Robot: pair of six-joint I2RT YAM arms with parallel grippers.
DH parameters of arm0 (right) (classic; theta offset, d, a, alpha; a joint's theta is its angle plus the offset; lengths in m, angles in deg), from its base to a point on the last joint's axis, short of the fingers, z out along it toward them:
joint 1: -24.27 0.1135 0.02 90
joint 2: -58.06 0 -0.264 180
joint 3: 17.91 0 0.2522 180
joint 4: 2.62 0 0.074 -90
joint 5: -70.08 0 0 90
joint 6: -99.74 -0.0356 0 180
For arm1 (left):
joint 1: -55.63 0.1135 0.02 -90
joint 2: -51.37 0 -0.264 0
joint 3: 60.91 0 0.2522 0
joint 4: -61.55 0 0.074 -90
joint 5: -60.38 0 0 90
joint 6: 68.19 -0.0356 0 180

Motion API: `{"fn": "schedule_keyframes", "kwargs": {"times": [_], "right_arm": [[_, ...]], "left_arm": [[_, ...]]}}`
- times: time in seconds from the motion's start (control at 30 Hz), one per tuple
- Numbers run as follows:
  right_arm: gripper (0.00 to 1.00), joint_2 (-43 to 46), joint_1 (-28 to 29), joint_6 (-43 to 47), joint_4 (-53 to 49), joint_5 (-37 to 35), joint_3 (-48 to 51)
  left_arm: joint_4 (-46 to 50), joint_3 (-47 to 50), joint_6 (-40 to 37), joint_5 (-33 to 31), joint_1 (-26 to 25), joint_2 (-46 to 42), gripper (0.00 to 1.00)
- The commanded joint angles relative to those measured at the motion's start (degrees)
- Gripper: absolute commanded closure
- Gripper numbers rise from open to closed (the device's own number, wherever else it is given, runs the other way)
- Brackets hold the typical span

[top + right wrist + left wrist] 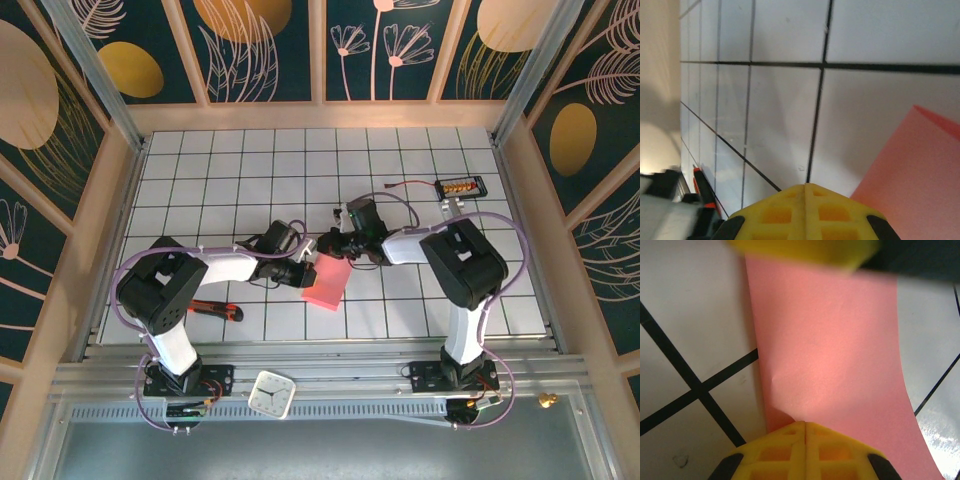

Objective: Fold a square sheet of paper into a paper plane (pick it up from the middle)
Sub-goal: First fold in half a square sheet of paper at the center of the table.

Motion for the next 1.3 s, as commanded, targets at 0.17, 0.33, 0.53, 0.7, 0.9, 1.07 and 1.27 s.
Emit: {"fn": "schedule_keyframes", "kwargs": {"times": [0.17,0.33,0.53,0.7,0.9,1.07,1.27], "right_arm": [[1.00,-4.5,0.8,0.0,-3.9,-1.9,-1.9],[1.00,-6.2,-1.5,1.9,-6.6,-4.1,-4.2],[1.00,-7.5,-2.9,2.9,-8.2,-4.8,-7.0],[1.00,-8.9,-4.9,3.5,-9.7,-5.7,-9.4],[1.00,-9.9,-6.2,4.1,-10.5,-6.3,-11.0],[1.00,-11.4,-6.7,4.7,-12.2,-7.7,-13.2],[1.00,-13.2,-7.4,5.1,-14.8,-9.4,-16.2]], "left_arm": [[17.5,4.9,0.4,-3.0,-1.0,5.4,1.00],[17.5,5.6,0.8,-3.2,-1.0,5.9,1.00],[18.1,6.0,0.5,-4.0,-1.0,6.1,1.00],[18.5,6.2,0.1,-4.7,-1.0,6.2,1.00],[18.2,6.6,0.1,-4.8,-1.0,6.6,1.00],[18.0,6.8,0.1,-5.0,-1.0,6.4,1.00],[17.9,7.1,0.0,-5.3,-1.0,6.4,1.00]]}}
